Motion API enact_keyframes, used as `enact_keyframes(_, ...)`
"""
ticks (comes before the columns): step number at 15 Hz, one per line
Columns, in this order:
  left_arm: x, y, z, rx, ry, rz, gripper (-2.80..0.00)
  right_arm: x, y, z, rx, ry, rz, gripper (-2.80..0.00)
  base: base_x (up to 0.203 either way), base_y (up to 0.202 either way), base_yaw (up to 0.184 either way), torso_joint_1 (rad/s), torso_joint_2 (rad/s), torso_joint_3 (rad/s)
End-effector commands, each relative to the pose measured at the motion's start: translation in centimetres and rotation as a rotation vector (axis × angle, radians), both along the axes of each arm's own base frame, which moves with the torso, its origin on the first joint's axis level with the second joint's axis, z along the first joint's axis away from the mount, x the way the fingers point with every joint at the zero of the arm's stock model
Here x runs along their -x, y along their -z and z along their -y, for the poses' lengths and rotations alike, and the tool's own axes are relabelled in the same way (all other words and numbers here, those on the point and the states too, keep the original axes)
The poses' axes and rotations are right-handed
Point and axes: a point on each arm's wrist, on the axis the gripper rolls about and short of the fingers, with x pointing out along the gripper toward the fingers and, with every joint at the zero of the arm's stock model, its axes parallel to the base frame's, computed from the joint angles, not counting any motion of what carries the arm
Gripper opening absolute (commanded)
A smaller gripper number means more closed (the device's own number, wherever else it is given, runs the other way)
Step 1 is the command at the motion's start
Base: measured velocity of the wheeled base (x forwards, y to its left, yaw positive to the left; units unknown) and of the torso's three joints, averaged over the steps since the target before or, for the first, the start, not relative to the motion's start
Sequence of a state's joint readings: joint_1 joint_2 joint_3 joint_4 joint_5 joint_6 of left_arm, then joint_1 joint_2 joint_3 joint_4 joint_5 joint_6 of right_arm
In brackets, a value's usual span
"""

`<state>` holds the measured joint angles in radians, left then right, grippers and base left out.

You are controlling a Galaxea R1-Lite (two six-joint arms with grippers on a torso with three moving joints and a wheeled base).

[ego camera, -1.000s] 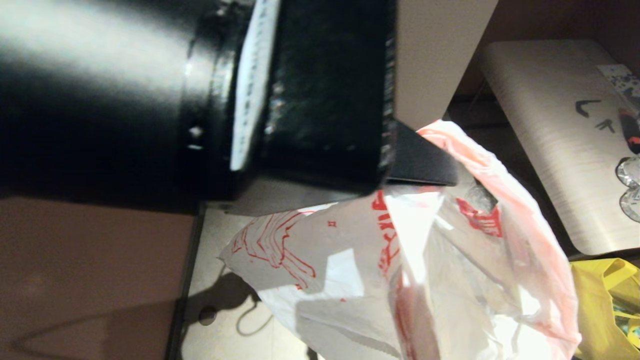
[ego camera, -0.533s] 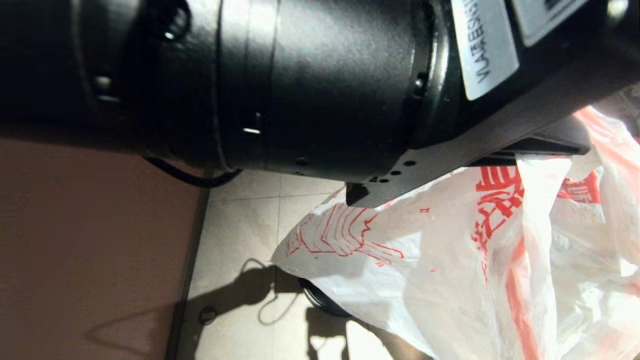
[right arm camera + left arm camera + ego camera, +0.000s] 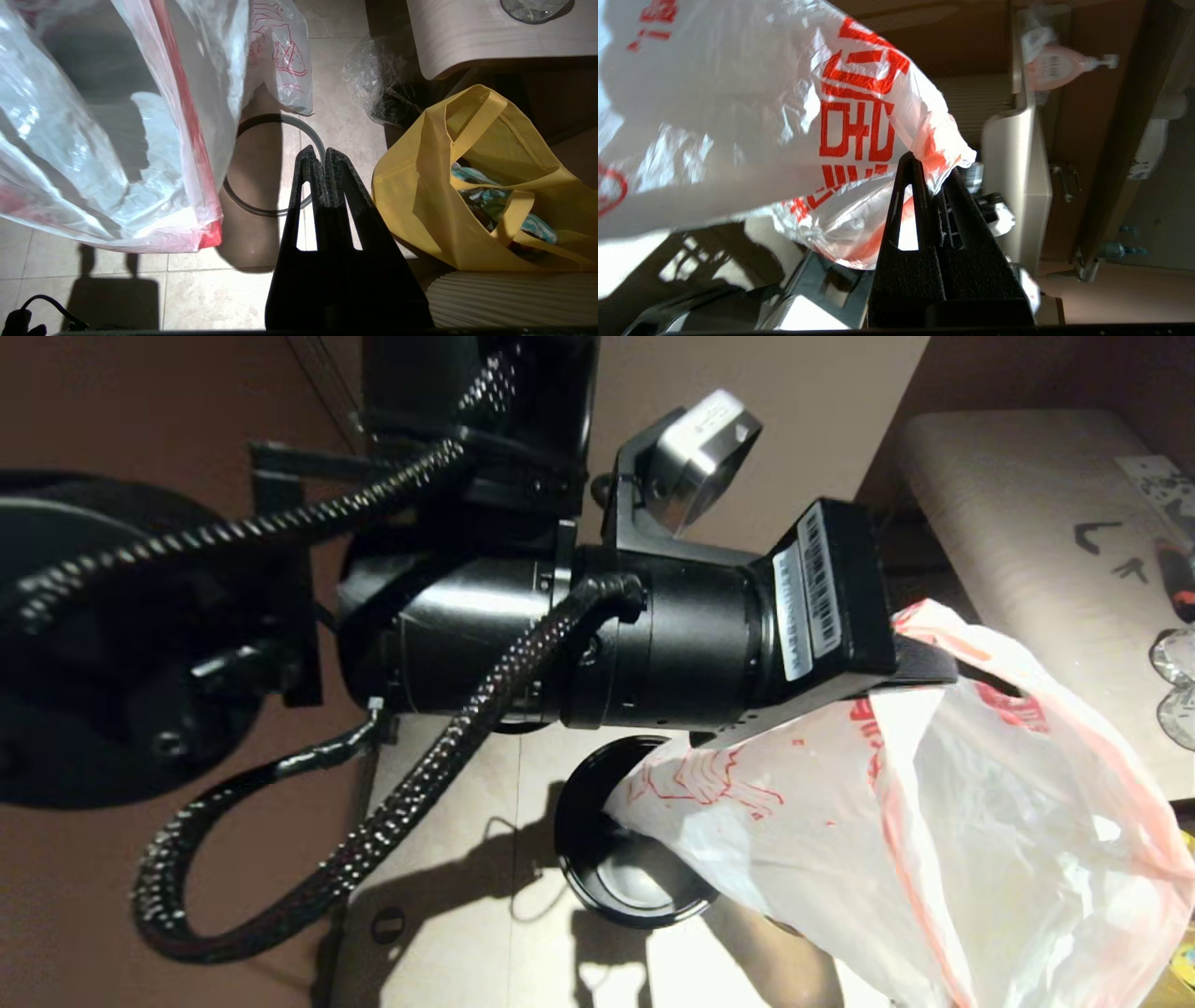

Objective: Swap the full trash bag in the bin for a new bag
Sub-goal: Put the new garbage bag on the trash can

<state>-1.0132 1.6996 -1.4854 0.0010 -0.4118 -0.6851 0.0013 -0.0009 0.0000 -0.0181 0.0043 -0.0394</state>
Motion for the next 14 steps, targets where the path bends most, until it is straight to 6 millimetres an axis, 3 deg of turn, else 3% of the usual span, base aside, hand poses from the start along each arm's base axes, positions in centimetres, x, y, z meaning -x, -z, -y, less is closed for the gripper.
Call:
enact_keyframes(1, -1.3, 2.5, -0.7, -0.056, -0.033, -0.045, -2.8, -0.1, 0.3, 0.0, 0.001, -0.001, -0.01, -2.8, 0.0, 0.0, 0.0, 0.0, 0.0, 0.0)
enact_keyframes(6, -4.0, 8.2, -3.6, -0.076, -0.133, -0.077, -2.8, -0.1, 0.3, 0.0, 0.001, -0.001, -0.01, -2.8, 0.0, 0.0, 0.0, 0.0, 0.0, 0.0)
enact_keyframes(9, -3.2, 8.1, -7.3, -0.068, -0.198, -0.068, -2.8, -0.1, 0.3, 0.0, 0.001, -0.001, -0.01, -2.8, 0.0, 0.0, 0.0, 0.0, 0.0, 0.0)
enact_keyframes(14, -0.9, 8.1, -10.0, -0.109, -0.223, -0.089, -2.8, -0.1, 0.3, 0.0, 0.001, -0.001, -0.01, -2.8, 0.0, 0.0, 0.0, 0.0, 0.0, 0.0)
